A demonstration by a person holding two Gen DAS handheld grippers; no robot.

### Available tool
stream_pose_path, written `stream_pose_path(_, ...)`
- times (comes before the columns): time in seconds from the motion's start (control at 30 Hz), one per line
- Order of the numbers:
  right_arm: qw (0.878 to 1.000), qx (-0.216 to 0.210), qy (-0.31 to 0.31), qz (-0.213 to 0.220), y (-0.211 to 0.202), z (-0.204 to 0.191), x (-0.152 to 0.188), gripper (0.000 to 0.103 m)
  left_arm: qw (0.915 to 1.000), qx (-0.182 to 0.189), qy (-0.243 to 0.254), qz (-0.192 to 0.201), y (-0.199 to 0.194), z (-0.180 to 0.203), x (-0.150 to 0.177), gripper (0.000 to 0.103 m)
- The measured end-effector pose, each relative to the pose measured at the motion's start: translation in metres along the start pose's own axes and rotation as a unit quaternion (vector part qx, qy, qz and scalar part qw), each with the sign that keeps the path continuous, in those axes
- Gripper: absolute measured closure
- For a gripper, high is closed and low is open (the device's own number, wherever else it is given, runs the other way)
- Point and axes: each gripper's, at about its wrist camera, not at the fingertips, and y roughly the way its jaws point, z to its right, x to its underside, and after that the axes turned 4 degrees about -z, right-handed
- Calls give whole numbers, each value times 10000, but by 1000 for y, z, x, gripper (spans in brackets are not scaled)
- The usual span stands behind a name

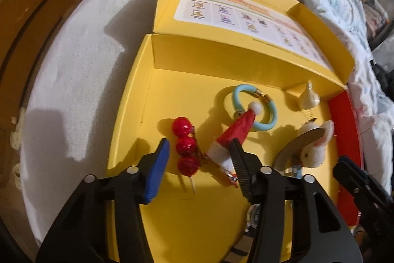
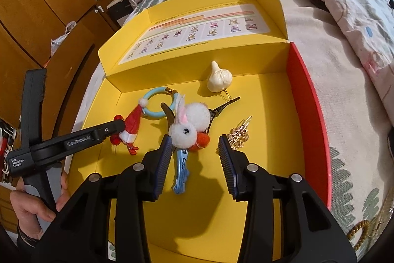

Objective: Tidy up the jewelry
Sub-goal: 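Grasp the red three-bead hair pin with left gripper while right grasps white bunny clip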

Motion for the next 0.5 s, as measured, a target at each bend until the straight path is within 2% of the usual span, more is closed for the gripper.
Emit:
stream_pose_path(0.3,9998,81,-195,50,9,-15,-2,62,9999,-51,-55,84,-1,-2,0,53)
stream_pose_path(0.5,9996,220,-166,48,19,-19,-2,62,9992,-177,-175,312,-8,-6,-1,55)
